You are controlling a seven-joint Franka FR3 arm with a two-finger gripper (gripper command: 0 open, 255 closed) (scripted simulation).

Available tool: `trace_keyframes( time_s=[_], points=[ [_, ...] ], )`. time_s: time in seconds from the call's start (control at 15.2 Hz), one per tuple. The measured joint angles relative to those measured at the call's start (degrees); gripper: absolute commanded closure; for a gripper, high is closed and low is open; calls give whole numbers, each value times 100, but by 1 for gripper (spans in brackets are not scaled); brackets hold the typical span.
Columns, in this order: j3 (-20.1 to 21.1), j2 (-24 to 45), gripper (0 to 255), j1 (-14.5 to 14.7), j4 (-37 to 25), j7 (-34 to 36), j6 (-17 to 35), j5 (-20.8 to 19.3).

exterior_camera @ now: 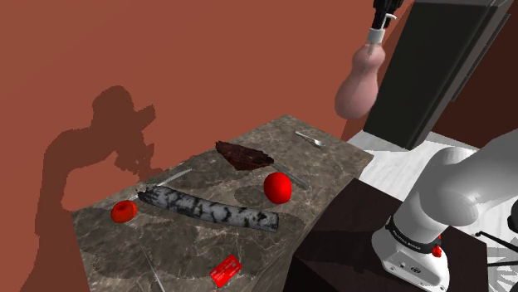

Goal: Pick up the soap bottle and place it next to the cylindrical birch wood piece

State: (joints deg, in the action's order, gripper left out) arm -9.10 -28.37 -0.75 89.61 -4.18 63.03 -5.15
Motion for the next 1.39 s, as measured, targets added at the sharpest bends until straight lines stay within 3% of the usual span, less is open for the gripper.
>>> trace_keyframes(
  time_s=[0.53,1.39],
  points=[
    [956,-492,255,148,1030,1225,490,480],
    [2492,-211,255,428,1435,3045,1260,1239]
  ],
)
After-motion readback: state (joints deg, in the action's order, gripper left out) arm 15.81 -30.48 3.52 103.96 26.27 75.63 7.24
